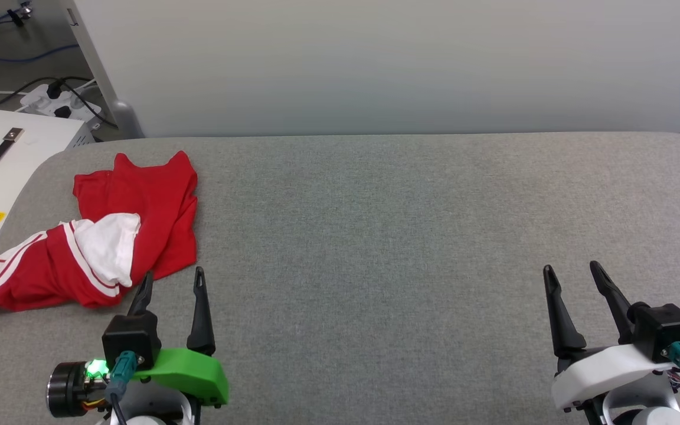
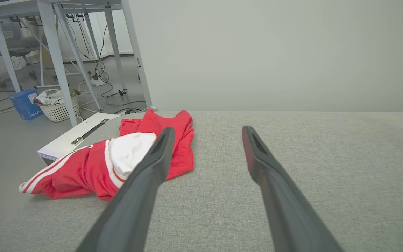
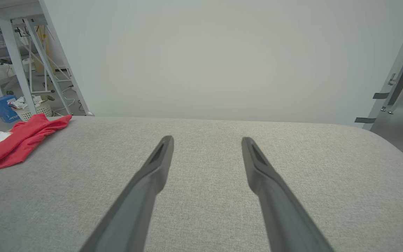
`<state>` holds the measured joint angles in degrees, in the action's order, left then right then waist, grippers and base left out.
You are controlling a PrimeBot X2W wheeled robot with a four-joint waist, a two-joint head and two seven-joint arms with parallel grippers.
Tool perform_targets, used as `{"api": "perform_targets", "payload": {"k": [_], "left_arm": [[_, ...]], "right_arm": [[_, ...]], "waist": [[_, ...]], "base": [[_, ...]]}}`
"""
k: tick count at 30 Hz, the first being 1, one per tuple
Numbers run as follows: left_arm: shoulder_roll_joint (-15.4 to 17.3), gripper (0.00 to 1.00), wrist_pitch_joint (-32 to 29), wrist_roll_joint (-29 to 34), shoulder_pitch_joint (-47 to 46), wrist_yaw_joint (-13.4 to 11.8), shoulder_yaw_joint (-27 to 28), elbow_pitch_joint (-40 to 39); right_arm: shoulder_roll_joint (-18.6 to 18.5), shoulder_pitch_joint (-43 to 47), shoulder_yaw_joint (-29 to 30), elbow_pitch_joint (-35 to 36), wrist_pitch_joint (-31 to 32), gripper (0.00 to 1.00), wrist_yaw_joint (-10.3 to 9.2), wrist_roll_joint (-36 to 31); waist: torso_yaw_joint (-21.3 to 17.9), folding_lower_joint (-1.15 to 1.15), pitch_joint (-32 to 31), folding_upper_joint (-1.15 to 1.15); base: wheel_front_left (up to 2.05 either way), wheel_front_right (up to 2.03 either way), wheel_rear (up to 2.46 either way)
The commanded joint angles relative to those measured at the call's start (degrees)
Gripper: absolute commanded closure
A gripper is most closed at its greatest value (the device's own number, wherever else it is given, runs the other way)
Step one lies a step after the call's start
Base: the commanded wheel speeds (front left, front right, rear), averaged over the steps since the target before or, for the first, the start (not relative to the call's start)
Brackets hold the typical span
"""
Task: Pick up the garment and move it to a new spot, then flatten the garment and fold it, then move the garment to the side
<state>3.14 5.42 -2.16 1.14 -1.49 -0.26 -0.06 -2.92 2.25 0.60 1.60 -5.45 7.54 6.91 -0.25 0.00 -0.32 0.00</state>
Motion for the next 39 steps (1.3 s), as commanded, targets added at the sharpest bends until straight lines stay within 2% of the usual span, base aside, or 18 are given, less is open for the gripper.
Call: {"api": "perform_targets", "payload": {"k": [1,24,32,39], "left_arm": [[-0.1,0.0,0.6,-0.6,0.8,-0.5,0.0,0.1],[-0.2,0.0,3.6,-1.8,1.8,-0.8,-0.2,1.9],[-0.2,0.0,4.6,-2.5,1.5,-1.0,0.3,1.9],[-0.2,0.0,5.4,-3.3,1.1,-1.1,1.2,2.1]], "right_arm": [[0.0,0.7,0.0,0.4,-0.6,0.0,-0.02,0.9],[0.0,2.3,-0.2,-0.2,-3.6,0.0,-0.03,2.9],[0.0,2.4,-1.3,0.4,-4.5,0.0,-0.04,2.9],[0.0,2.5,-2.1,0.9,-5.4,0.0,-0.04,3.2]], "waist": [[0.0,0.0,0.0,0.0],[0.0,0.0,-0.1,0.0],[2.1,0.0,0.4,0.0],[5.8,0.0,1.2,0.0]], "base": [[0.0,0.0,0.0],[0.0,0.0,0.0],[0.0,0.0,0.0],[0.0,0.0,0.0]]}}
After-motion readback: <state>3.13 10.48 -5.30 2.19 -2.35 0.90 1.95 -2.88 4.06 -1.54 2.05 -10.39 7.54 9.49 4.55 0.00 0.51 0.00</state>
